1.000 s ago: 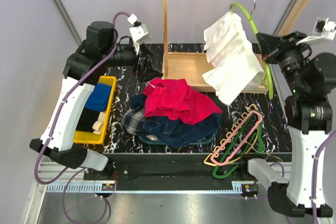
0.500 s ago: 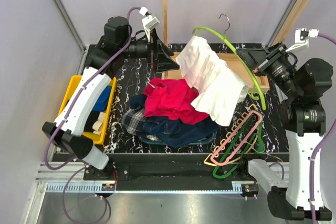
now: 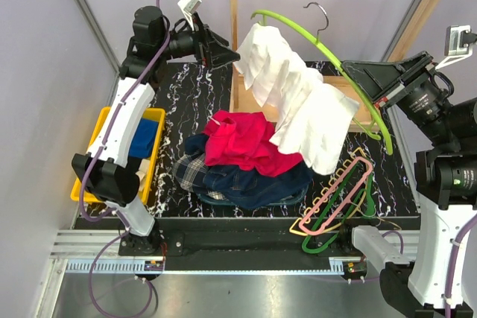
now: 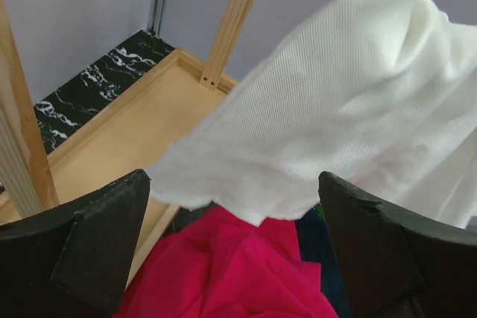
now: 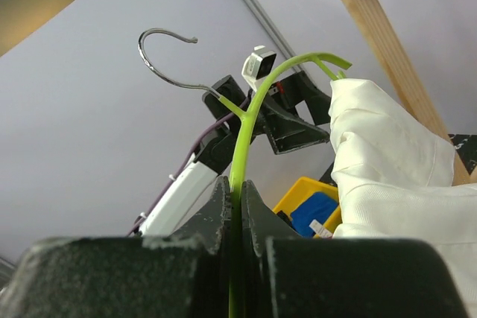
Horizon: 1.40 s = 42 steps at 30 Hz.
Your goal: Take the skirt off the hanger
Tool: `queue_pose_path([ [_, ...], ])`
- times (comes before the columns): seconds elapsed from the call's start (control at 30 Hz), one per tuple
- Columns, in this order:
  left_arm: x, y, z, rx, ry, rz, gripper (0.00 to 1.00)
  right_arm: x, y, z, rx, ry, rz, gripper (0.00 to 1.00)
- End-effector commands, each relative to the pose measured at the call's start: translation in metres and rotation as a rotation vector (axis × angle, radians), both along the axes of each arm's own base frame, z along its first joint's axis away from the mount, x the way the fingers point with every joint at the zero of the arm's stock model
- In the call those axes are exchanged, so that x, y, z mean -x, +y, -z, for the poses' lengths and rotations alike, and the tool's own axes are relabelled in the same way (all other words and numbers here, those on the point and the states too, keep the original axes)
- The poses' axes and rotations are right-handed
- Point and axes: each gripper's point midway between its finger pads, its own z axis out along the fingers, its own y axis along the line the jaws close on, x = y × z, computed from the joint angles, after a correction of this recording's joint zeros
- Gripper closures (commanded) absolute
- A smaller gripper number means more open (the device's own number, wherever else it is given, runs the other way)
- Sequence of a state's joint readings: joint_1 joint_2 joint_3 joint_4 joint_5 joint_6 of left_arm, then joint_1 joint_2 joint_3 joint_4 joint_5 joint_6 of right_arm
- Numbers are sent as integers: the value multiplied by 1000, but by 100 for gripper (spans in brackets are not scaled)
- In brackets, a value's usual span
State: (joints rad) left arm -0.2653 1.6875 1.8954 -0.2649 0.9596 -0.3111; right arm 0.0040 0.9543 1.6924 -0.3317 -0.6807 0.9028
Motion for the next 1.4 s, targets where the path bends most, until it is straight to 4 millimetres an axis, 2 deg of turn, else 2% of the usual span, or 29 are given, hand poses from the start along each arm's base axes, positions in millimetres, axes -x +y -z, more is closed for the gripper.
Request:
queue_pose_path([
  [0.0, 8, -4, -42, 57, -134, 46, 1, 27, 6, -30, -27, -104, -66, 100],
  [0.03, 10, -6, -46, 82, -117, 66, 1, 26, 6, -29, -28, -99, -67, 100],
  [0.13, 19, -11, -40, 109, -81, 145, 1, 28, 7, -27, -37, -84, -77, 100],
  [0.4, 30, -23, -9, 101, 49, 307, 1, 27, 7, -32, -57, -73, -84, 100],
  [0.57, 71, -37, -17, 133, 124, 489, 1, 22, 5, -29, -66, -64, -64, 100],
  [0.6, 81, -40, -26, 144, 44, 530, 19, 21, 4, -26, -68, -57, -60, 100],
  [0.63, 87, -42, -28, 152, 129, 561, 34, 19, 4, -25, -69, -53, -56, 100],
  [0.67, 95, -41, -31, 148, 131, 597, 51, 17, 4, -21, -69, -45, -51, 100],
  [0.7, 105, -40, -40, 160, 22, 629, 64, 15, 4, -19, -63, -44, -49, 100],
  [0.73, 109, -39, -46, 159, 48, 638, 88, 14, 3, -16, -59, -43, -43, 100],
  [0.77, 111, -38, -46, 138, 44, 646, 97, 9, 2, -10, -54, -29, -29, 100],
  [0.8, 114, -36, -49, 126, 50, 650, 100, 7, -1, -6, -26, -42, 0, 100],
  [0.9, 133, -24, -70, 83, 9, 684, 100, -15, -17, 26, 72, 25, 149, 100],
  [0.97, 151, -12, -90, 75, -69, 677, 100, -34, -32, 65, 130, 143, 250, 100],
  [1.03, 171, -3, -109, 72, -139, 673, 100, -41, -43, 93, 182, 196, 317, 100],
  [1.07, 177, -1, -118, 79, -155, 669, 100, -49, -49, 116, 199, 242, 356, 100],
  [1.13, 193, 4, -145, 93, -218, 659, 100, -55, -57, 140, 224, 289, 395, 100],
  [1.17, 198, 5, -156, 108, -240, 651, 100, -60, -61, 160, 239, 332, 420, 100],
  [1.2, 214, 9, -175, 116, -261, 650, 100, -62, -65, 171, 262, 350, 436, 100],
  [1.27, 225, 11, -194, 141, -364, 632, 100, -68, -77, 203, 304, 430, 496, 100],
  [1.33, 244, 17, -209, 160, -430, 620, 100, -68, -87, 226, 364, 486, 541, 100],
  [1.37, 246, 18, -213, 174, -439, 609, 100, -68, -98, 237, 381, 512, 595, 100],
])
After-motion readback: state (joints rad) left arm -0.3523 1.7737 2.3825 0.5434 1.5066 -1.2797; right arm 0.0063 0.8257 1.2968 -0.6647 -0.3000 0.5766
